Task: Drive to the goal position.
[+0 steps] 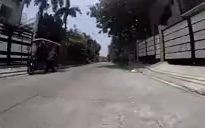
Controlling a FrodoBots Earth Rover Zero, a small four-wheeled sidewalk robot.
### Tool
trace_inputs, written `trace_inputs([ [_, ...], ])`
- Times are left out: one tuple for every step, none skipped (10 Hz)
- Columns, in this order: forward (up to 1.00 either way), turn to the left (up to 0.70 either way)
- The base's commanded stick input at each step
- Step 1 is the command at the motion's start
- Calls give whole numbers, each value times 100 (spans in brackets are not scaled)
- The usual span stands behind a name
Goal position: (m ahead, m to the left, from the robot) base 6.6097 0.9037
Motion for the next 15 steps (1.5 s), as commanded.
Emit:
trace_inputs([
  [100,0],
  [100,0],
  [100,0],
  [100,0],
  [100,-25],
  [100,-37],
  [100,-40],
  [100,-14],
  [100,0],
  [100,0],
  [100,0],
  [100,0],
  [100,0],
  [100,0],
  [100,0],
])
